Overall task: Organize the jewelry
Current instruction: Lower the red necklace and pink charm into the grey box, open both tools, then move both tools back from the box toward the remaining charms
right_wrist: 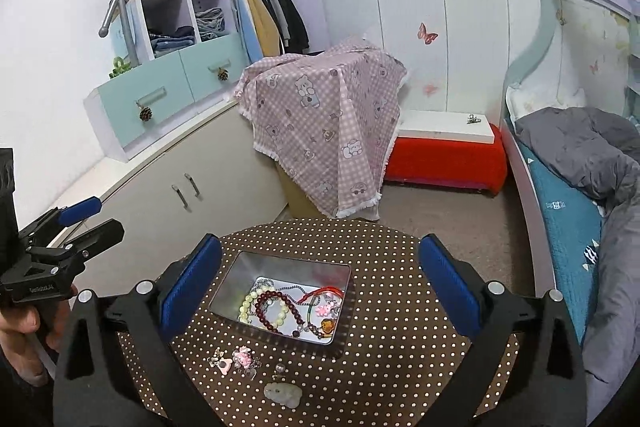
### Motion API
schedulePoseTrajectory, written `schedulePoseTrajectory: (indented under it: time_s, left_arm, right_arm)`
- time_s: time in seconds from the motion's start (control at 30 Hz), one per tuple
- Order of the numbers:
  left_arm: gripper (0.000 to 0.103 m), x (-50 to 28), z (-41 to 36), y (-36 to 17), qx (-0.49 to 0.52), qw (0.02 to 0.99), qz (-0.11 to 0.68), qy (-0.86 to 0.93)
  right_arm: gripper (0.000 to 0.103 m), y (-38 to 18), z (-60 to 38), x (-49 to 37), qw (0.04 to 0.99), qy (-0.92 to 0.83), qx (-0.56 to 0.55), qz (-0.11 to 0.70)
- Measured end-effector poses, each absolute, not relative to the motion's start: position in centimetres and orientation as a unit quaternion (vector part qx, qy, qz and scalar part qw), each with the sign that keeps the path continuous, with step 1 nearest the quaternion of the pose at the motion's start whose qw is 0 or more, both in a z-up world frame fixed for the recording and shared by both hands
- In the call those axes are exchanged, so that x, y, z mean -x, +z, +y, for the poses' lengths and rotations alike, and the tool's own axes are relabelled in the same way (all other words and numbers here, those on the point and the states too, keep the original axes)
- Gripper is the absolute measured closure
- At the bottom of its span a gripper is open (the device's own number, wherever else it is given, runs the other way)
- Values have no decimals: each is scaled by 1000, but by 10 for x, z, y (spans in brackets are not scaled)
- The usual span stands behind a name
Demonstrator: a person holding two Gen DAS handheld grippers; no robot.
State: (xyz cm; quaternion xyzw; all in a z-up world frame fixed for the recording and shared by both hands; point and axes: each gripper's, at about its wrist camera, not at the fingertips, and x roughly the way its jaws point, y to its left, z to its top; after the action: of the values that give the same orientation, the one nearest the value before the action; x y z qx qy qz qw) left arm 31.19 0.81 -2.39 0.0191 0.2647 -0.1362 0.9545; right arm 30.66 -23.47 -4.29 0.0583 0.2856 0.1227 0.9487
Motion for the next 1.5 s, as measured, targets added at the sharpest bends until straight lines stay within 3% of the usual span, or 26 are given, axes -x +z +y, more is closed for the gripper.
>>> schedulePoseTrajectory:
  time_s: [0.37, 0.87, 1.23, 1.4, 1.5]
  left_arm:
    - [6, -291, 14, -42, -22, 952, 273, -139]
    - [6, -269, 1, -106, -69, 933, 322, -146]
    - [6, -276, -15, -172, -79, 900, 399, -157]
    - [12, -286, -25, -187, -64, 887, 427, -164]
    - [21, -291, -30, -194, -64, 882, 437, -166]
  right_arm:
    - [8, -47, -231, -283, 948, 129, -53, 286]
    - [8, -104, -236, -260, 929, 121, -46, 347]
    - [8, -156, -233, -257, 904, 126, -53, 405]
    - [8, -170, -232, -257, 896, 129, -55, 420]
    - [8, -175, -230, -257, 893, 130, -56, 427]
